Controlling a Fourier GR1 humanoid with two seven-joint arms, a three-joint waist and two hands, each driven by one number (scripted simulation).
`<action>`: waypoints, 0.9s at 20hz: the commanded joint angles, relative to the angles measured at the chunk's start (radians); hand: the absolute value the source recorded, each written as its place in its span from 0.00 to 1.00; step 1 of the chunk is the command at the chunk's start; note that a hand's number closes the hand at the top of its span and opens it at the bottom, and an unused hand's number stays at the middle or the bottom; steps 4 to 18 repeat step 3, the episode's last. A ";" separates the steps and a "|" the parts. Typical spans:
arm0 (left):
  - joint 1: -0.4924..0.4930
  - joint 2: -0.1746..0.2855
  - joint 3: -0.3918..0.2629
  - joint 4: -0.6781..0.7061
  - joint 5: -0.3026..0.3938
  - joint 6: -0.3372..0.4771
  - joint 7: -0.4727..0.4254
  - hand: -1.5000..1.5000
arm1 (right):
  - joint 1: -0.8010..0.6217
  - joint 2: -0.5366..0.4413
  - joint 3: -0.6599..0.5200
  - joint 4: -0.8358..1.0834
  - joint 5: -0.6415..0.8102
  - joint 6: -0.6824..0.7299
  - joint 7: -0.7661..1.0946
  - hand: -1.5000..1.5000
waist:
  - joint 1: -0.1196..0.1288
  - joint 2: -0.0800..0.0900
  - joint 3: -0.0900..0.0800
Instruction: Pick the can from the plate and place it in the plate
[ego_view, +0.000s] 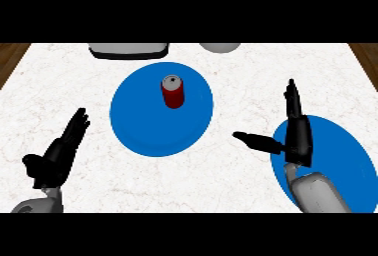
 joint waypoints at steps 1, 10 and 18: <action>-0.035 0.013 0.034 0.049 0.010 -0.020 -0.009 0.50 | 0.083 0.010 -0.054 0.008 0.004 0.072 -0.091 0.00 | -0.001 0.000 0.000; -0.021 0.002 0.014 -0.003 -0.002 -0.015 0.030 0.50 | 0.091 0.024 -0.095 0.044 0.007 0.096 -0.147 0.00 | 0.000 -0.001 0.000; -0.021 0.002 0.014 -0.003 -0.002 -0.015 0.030 0.50 | 0.091 0.024 -0.095 0.044 0.007 0.096 -0.147 0.00 | 0.000 -0.001 0.000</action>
